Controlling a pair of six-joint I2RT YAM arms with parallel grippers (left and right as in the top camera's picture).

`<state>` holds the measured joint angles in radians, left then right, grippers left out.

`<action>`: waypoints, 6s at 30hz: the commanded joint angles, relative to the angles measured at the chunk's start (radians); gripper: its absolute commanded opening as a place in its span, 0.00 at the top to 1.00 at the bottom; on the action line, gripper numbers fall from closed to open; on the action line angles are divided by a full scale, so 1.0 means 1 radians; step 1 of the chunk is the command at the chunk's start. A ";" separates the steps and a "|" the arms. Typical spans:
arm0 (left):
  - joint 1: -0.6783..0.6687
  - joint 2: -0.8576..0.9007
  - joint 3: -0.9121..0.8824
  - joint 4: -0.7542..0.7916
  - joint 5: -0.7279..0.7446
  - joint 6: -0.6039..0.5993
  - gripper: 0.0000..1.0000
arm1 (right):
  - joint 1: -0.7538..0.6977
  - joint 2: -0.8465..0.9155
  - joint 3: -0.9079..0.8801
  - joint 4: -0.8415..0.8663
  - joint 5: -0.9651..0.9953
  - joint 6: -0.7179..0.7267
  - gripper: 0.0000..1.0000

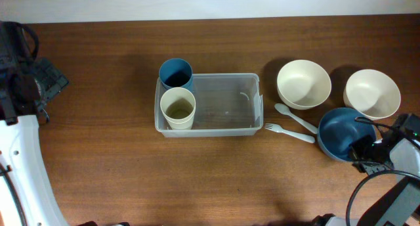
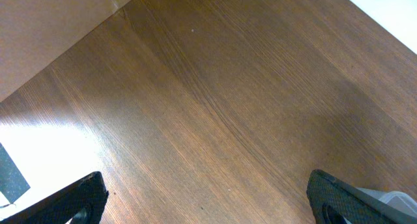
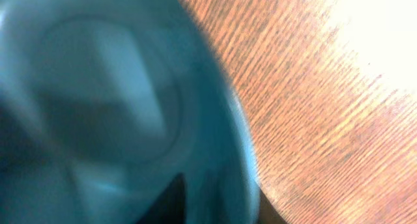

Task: Pack container
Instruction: 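Grasp the blue bowl's rim with the right gripper and lift, then carry the blue bowl into the container's right side and release, then move the right gripper to the front cream bowl at right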

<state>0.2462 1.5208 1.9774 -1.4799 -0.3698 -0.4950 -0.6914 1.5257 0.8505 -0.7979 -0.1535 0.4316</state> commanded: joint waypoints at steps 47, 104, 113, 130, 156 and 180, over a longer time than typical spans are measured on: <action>0.005 0.003 -0.002 -0.001 0.001 -0.013 0.00 | -0.002 -0.270 0.085 -0.092 -0.712 -0.257 0.96; 0.005 0.003 -0.002 -0.001 0.001 -0.013 0.00 | 1.001 0.036 0.095 0.592 -0.136 0.101 0.96; 0.005 0.003 -0.002 -0.001 0.001 -0.013 0.00 | 1.038 0.037 0.097 0.594 -0.081 0.127 0.96; 0.005 0.003 -0.002 -0.001 0.001 -0.013 0.00 | 1.038 0.037 0.097 0.570 -0.055 0.127 0.74; 0.005 0.003 -0.002 -0.001 0.001 -0.013 0.00 | 1.022 -0.011 0.467 0.123 -0.057 -0.061 0.50; 0.005 0.003 -0.002 -0.001 0.001 -0.013 0.00 | 0.610 0.305 0.642 -0.219 0.086 0.214 0.26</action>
<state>0.2462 1.5208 1.9774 -1.4796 -0.3698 -0.4953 -0.0566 1.7714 1.5021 -1.0241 -0.0895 0.5777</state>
